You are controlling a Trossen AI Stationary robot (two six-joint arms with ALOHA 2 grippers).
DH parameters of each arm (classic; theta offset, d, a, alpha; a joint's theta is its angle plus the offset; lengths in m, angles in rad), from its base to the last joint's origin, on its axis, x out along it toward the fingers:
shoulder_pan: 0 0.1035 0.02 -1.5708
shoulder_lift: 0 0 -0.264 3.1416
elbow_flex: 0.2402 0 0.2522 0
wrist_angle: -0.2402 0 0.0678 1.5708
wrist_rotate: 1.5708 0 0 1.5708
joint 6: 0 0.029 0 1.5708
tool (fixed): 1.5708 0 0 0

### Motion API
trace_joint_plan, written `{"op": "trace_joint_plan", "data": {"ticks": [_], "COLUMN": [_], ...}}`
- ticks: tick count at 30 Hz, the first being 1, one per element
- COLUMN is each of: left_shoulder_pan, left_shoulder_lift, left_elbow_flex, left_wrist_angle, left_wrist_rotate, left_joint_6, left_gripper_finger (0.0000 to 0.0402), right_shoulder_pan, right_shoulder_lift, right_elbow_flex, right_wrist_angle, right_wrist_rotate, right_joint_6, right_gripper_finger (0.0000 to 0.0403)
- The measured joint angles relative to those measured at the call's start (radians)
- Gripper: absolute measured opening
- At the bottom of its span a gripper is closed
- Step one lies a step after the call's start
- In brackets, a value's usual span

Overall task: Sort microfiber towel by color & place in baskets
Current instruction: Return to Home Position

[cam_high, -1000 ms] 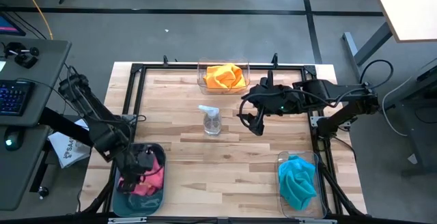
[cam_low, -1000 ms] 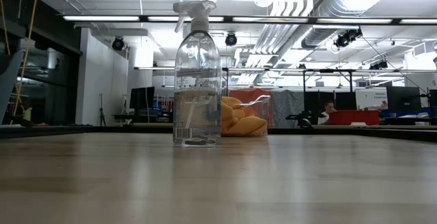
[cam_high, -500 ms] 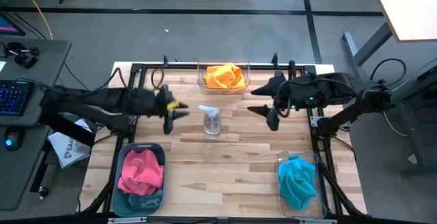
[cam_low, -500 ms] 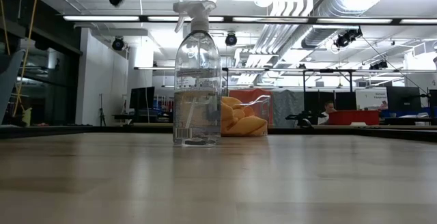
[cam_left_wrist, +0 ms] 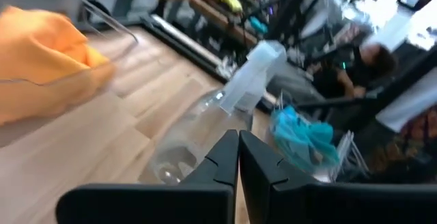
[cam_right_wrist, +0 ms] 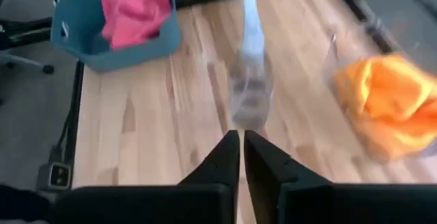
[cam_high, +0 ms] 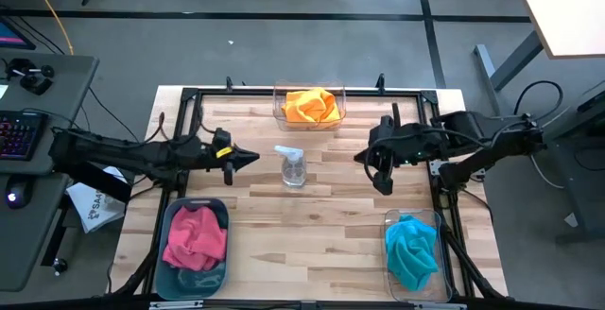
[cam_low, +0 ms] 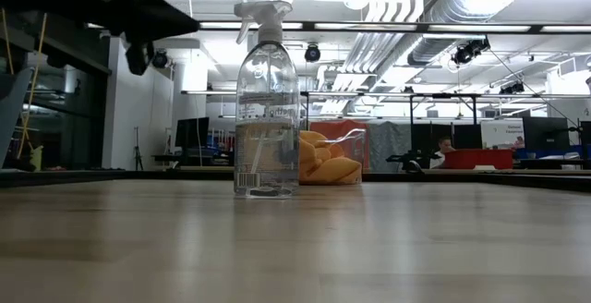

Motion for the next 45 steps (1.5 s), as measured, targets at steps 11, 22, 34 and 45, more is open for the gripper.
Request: {"op": "trace_joint_plan", "data": {"ticks": [11, 22, 34, 45], "left_shoulder_pan": [-0.058, -0.058, -0.058, -0.058], "left_shoulder_lift": [-0.19, -0.285, -0.285, -0.285], "left_elbow_flex": [-0.206, -0.336, -0.336, -0.336], "left_wrist_angle": [0.026, 0.123, 0.11, 0.11], "left_wrist_rotate": [-0.127, -0.112, -0.098, -0.097], "left_joint_6": [-0.04, -0.117, -0.132, -0.132], "left_gripper_finger": [0.0, 0.0, 0.0, 0.0], "right_shoulder_pan": [-0.005, -0.005, -0.037, -0.283], "right_shoulder_lift": [-0.265, -0.505, -0.652, -0.714], "right_elbow_flex": [-0.335, -0.636, -1.13, -1.371], "right_wrist_angle": [0.167, 0.329, 0.915, 1.296], "right_wrist_rotate": [-0.031, -0.033, -0.164, -0.368], "right_joint_6": [0.219, 0.305, 0.275, 0.197], "right_gripper_finger": [0.0004, 0.0001, 0.0, 0.0]}}
